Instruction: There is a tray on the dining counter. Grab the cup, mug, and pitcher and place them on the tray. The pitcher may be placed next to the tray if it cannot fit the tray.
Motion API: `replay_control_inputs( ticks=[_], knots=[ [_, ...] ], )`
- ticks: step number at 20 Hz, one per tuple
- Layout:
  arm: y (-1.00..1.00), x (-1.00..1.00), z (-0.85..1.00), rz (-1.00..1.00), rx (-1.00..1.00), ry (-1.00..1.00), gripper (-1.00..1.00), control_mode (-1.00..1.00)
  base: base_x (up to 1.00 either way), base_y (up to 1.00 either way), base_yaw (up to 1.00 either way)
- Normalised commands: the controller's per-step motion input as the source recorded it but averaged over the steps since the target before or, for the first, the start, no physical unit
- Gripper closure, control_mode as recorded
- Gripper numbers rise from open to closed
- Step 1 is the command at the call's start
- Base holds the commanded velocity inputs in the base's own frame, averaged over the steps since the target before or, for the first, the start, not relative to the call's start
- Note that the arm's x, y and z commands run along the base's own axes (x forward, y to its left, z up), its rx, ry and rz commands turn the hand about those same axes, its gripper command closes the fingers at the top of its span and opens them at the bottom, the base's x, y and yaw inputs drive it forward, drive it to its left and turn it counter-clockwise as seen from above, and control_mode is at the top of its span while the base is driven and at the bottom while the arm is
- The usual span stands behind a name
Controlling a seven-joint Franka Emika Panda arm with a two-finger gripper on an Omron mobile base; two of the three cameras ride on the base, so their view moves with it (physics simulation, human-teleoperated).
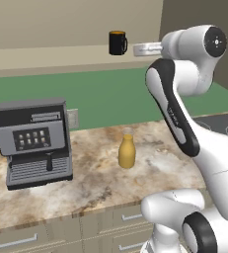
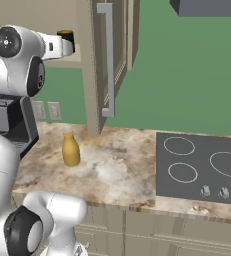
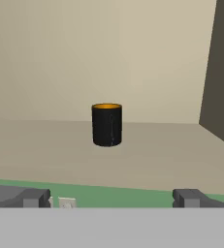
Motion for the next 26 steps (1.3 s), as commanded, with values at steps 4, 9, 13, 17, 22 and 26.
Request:
replay_control_inputs(
  ticks=[4, 9, 13, 17, 22, 26],
  knots=[
    [0.0, 0.5, 0.0, 0.0, 0.0, 0.0, -1.0, -1.0, 0.0, 0.0, 0.0],
    [0.0, 0.44, 0.0, 0.0, 0.0, 0.0, -1.0, -1.0, 0.0, 0.0, 0.0],
    [0.0, 0.38, 0.0, 0.0, 0.0, 0.0, -1.0, -1.0, 0.0, 0.0, 0.0],
    [0.0, 0.31, 0.0, 0.0, 0.0, 0.0, -1.0, -1.0, 0.0, 0.0, 0.0],
    [0.0, 0.22, 0.0, 0.0, 0.0, 0.0, -1.0, -1.0, 0.0, 0.0, 0.0],
    [0.0, 0.26, 0.0, 0.0, 0.0, 0.0, -1.0, -1.0, 0.0, 0.0, 0.0]
  ],
)
